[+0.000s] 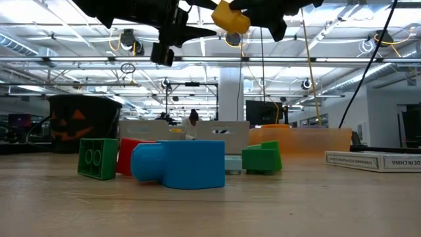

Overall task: Pick & Place Toys
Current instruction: Put the yellow game piece into the left gray bin

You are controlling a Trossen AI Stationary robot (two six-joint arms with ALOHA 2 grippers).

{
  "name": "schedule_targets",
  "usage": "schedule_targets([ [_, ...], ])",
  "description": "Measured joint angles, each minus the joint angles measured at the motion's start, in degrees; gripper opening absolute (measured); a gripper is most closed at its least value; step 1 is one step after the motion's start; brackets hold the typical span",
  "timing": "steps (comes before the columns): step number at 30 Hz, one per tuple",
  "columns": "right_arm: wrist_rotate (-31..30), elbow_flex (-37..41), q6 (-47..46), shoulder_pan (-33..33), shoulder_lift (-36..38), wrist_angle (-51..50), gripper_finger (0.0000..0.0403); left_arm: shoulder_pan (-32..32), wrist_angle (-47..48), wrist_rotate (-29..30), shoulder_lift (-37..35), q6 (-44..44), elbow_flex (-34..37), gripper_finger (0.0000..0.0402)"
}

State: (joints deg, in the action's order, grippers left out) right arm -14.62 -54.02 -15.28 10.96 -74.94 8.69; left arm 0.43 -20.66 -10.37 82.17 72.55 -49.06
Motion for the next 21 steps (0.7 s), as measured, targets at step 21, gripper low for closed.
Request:
schedule_targets([
  [21, 1.65, 0.02, 1.45, -0.68, -0.02, 2.1, 0.0114, 1.44, 2.44, -1.89, 0.0, 1.13, -0.02, 0.0186],
])
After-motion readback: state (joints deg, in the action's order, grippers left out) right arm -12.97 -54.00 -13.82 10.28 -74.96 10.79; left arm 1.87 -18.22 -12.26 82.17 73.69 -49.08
